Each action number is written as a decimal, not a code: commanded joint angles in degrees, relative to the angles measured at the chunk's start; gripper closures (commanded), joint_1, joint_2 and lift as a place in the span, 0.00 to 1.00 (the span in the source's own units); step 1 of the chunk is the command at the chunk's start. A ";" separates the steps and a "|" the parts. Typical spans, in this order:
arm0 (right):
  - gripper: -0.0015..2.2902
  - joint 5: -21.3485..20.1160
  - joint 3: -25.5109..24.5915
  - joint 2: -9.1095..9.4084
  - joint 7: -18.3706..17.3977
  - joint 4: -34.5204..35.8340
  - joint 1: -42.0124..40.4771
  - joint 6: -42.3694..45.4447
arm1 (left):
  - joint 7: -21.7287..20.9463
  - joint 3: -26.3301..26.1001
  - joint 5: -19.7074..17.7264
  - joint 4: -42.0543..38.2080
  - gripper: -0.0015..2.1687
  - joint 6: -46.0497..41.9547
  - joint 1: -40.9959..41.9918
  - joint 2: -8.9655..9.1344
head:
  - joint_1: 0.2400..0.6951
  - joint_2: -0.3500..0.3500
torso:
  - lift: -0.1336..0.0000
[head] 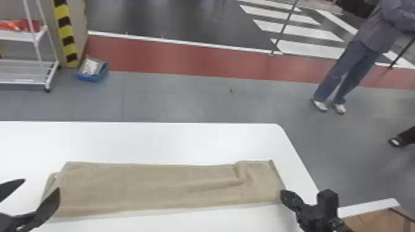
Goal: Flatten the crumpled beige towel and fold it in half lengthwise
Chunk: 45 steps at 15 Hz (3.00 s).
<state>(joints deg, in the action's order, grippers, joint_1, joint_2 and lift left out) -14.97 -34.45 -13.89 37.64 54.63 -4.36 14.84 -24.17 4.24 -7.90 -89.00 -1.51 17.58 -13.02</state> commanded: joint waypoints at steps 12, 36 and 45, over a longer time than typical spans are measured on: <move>0.91 6.35 -2.55 5.28 7.36 17.97 -3.90 -5.66 | 0.18 -0.28 0.07 -4.25 0.07 2.00 1.58 0.89 | 1.00 0.10 | 1.00; 0.02 2.48 -5.63 0.01 9.56 11.03 6.82 -12.87 | 4.92 -5.03 -2.56 8.49 0.07 12.02 -14.24 0.36 | 1.00 0.05 | 1.00; 0.06 2.92 -5.54 -1.66 8.68 8.74 7.44 -11.81 | 7.82 -5.56 -1.77 9.63 0.07 16.06 -14.59 1.15 | 1.00 0.05 | 1.00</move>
<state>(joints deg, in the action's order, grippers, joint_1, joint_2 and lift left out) -11.79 -40.22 -15.42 46.32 63.39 3.10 3.46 -16.36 -1.12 -9.72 -79.38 13.11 3.13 -11.98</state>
